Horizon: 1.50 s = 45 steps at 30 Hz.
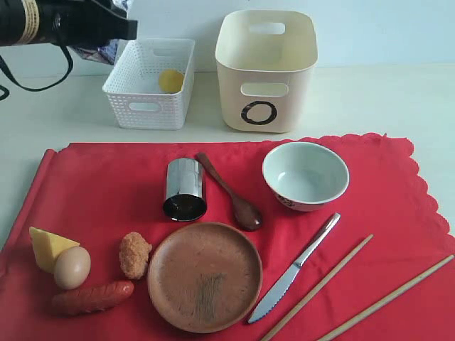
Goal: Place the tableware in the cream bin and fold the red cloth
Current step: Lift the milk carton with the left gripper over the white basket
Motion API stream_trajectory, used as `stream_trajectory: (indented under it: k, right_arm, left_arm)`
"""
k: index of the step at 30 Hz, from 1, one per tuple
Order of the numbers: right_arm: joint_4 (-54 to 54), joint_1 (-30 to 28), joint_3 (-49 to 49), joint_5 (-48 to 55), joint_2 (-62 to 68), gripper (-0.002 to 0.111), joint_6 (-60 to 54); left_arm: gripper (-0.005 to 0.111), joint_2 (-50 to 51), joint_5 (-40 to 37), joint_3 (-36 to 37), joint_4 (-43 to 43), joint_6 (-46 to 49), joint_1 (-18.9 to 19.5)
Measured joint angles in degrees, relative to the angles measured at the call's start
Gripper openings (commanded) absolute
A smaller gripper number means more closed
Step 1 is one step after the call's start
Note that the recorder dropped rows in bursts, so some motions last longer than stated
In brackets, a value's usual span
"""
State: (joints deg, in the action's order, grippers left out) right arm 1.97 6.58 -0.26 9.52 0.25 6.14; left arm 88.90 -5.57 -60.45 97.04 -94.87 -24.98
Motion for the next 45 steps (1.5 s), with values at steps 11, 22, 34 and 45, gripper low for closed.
stream_trajectory:
  k: [11,22,34,45]
  right_arm:
    - [0.0,0.0,0.0,0.0,0.0,0.0,0.0]
    - [0.0,0.0,0.0,0.0,0.0,0.0,0.0]
    - [0.0,0.0,0.0,0.0,0.0,0.0,0.0]
    - [0.0,0.0,0.0,0.0,0.0,0.0,0.0]
  left_arm:
    - [0.0,3.8,-7.0,-4.3,2.0,0.1,0.0]
    - [0.0,8.1,-5.4,-8.3,2.3,0.1,1.6]
    - [0.0,15.1,-2.2,-14.1,2.4,-0.9,3.9]
    - [0.0,27.0,0.3,-20.8,2.5,-1.0,3.9]
